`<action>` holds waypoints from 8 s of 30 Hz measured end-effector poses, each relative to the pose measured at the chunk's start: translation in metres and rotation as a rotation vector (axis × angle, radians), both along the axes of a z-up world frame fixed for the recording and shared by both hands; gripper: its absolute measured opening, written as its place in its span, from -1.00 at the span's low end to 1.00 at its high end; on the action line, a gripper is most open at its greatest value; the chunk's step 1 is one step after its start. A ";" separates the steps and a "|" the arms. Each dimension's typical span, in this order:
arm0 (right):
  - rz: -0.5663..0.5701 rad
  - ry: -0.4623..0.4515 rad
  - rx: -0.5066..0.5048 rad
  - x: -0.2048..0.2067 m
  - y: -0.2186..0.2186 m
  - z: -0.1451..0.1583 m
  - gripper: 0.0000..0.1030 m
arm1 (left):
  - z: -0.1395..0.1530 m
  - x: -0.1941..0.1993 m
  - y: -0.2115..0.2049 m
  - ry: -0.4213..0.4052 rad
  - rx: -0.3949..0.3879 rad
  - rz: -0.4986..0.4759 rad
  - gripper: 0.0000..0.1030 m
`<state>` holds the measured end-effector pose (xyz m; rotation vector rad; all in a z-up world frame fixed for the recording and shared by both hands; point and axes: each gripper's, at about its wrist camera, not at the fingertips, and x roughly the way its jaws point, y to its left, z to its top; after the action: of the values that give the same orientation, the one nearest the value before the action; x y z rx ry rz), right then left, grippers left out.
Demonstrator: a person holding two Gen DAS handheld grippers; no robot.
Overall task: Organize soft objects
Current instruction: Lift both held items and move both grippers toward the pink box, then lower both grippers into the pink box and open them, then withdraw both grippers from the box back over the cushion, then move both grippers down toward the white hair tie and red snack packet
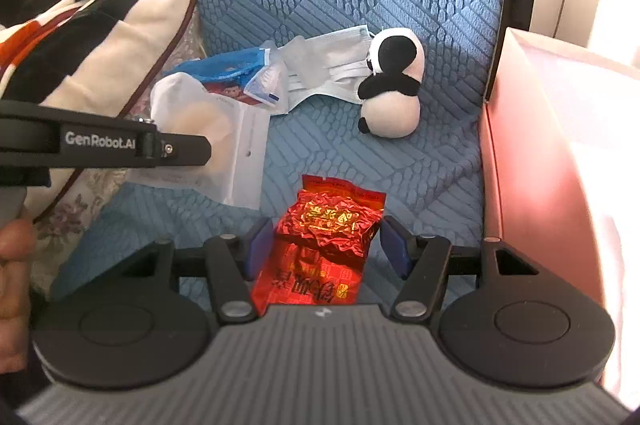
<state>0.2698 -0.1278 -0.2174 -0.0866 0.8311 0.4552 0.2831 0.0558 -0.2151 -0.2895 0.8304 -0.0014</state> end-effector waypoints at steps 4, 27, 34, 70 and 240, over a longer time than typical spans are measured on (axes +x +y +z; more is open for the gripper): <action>0.008 -0.023 -0.015 -0.008 0.001 0.002 0.21 | 0.001 -0.010 -0.003 -0.007 0.023 -0.002 -0.78; -0.008 -0.048 -0.022 -0.043 -0.020 0.011 0.21 | 0.018 -0.051 -0.004 0.012 -0.037 -0.008 -0.79; -0.027 -0.076 0.009 -0.043 -0.029 0.033 0.21 | 0.044 -0.052 -0.013 0.003 -0.015 -0.063 -0.79; -0.085 -0.196 0.061 -0.048 -0.147 0.161 0.21 | 0.187 -0.059 -0.138 -0.173 -0.034 -0.106 -0.78; 0.202 0.022 0.125 0.017 0.039 -0.012 0.43 | -0.020 0.023 0.055 0.062 -0.038 0.295 0.07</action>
<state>0.2871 -0.0890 -0.2289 -0.0504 0.8168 0.6984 0.3063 0.1107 -0.2350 -0.4476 0.8432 0.2688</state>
